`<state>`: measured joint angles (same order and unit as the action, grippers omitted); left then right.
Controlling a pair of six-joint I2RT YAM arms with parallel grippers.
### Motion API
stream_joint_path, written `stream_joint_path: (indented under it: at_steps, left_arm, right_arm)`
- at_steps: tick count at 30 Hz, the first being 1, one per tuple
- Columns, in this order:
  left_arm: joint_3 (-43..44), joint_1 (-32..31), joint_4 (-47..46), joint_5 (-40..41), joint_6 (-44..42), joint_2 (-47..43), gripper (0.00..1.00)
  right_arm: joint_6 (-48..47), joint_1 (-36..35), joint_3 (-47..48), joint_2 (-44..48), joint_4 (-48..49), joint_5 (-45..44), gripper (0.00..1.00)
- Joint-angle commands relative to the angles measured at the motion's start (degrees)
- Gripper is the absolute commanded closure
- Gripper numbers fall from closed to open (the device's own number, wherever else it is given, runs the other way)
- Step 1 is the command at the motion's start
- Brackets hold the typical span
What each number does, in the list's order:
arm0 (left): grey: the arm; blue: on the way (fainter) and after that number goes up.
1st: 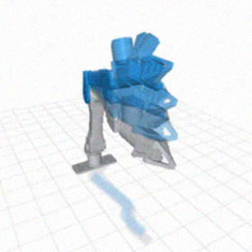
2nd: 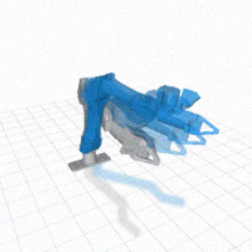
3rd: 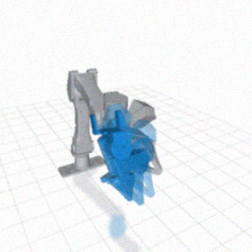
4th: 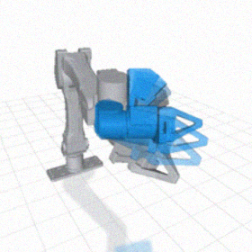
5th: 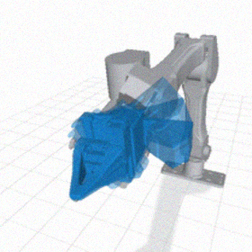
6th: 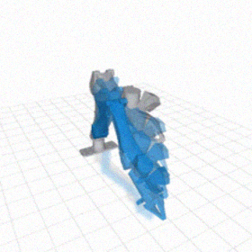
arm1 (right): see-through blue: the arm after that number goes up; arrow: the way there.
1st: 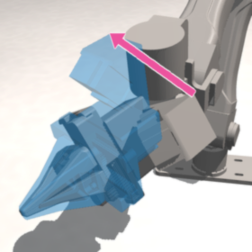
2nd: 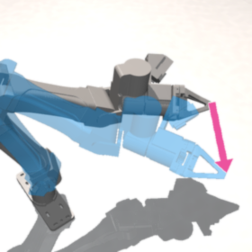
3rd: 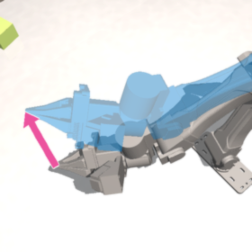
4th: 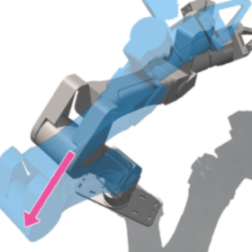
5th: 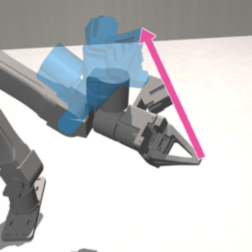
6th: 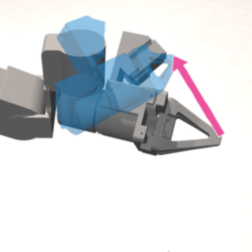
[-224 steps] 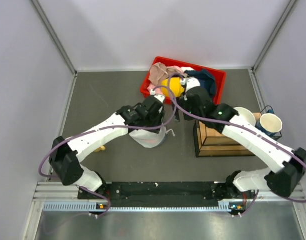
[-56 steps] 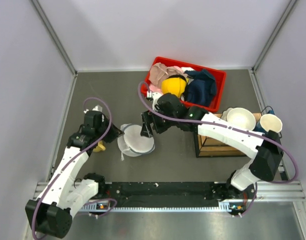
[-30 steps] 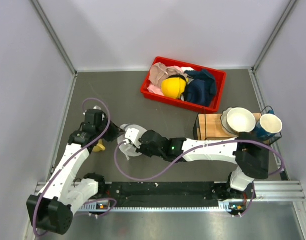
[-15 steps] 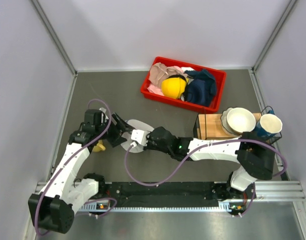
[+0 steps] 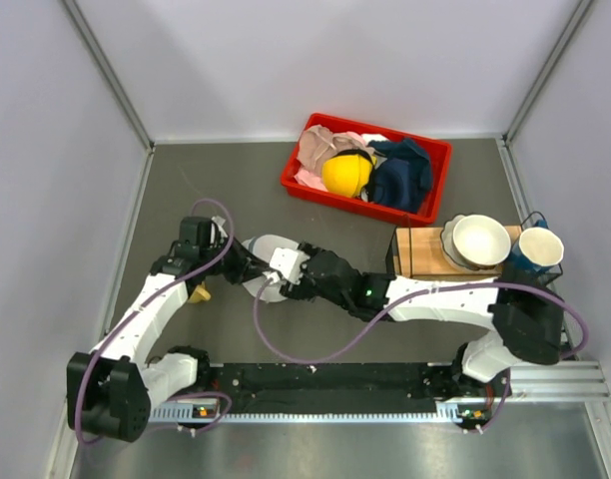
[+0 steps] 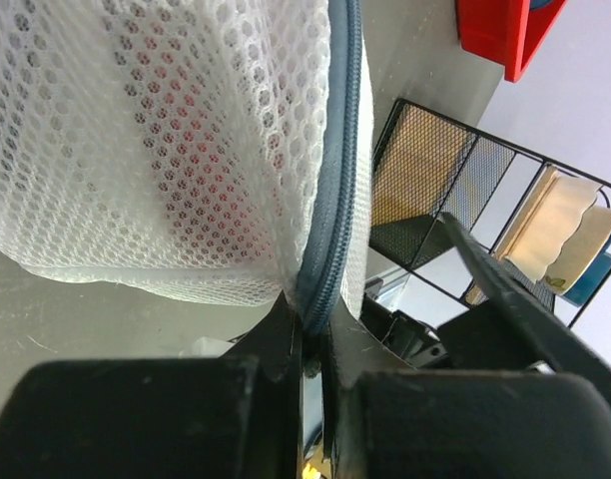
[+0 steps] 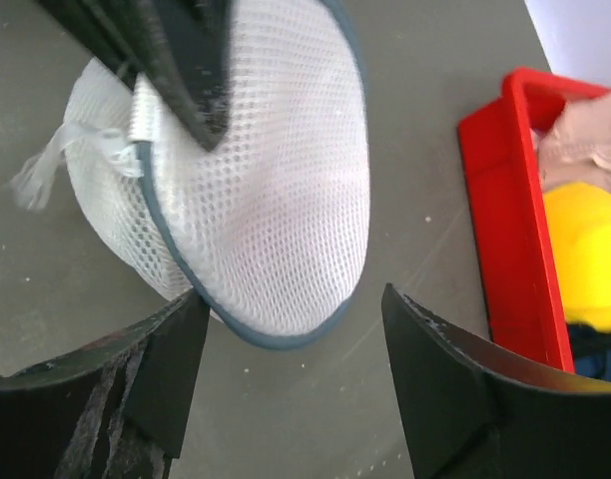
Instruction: Unzip the laundry bag and remove the bra
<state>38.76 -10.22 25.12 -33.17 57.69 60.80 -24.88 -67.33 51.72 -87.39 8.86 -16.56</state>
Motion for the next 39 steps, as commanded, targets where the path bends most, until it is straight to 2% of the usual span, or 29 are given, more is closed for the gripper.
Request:
stream_joint_path:
  at_steps: [1, 6, 9, 10, 13, 17, 21, 22, 23, 30, 39]
  left_arm:
    - [0.44, 0.11, -3.58, 1.26, -0.04, -1.47, 1.00]
    - [0.96, 0.02, -5.26, 6.34, 3.65, -4.19, 1.00]
    - [0.00, -1.81, -6.66, 18.28, 9.27, -9.80, 1.00]
    - [-1.22, -4.26, -7.10, 25.45, 10.76, -12.95, 1.00]
    - [-2.81, -7.18, -9.21, 29.91, 12.89, -15.35, 1.00]
    - [-1.68, -7.36, -7.73, 27.11, 11.40, -13.07, 1.00]
    - [-0.45, -7.36, -4.57, 27.71, 9.81, -12.72, 1.00]
    - [-0.36, -7.36, -3.86, 28.24, 9.55, -13.15, 1.00]
    - [-0.27, -7.36, -3.77, 28.42, 8.76, -13.33, 1.00]
    - [3.95, -7.36, -0.34, 27.11, 6.21, -11.84, 1.00]
    - [6.67, -7.27, 1.77, 19.73, 7.43, -9.47, 1.00]
  right_arm:
    - [15.69, 1.15, 5.82, 7.14, -9.17, -7.18, 0.31]
    - [33.73, 2.90, 13.46, 10.49, -19.13, -2.17, 0.32]
    - [47.26, 3.17, 17.17, 10.66, -23.88, -5.84, 0.32]
    - [54.78, 3.61, 17.18, 10.75, -24.24, -4.72, 0.32]
    - [62.38, 3.79, 16.83, 9.45, -21.97, 1.60, 0.33]
    - [64.08, 3.35, 14.90, 5.40, -15.38, 8.37, 0.38]
    - [65.31, 1.94, 9.30, 3.72, -8.97, 9.09, 0.39]
    - [65.49, 2.03, 7.53, 3.98, -2.69, 9.35, 0.40]
    - [65.40, 2.03, 6.21, 4.07, -0.88, 9.44, 0.41]
    - [58.65, 2.03, 3.39, 1.44, 5.54, 12.68, 0.45]
    - [54.50, 2.03, 1.80, -0.49, 13.80, 12.95, 0.45]
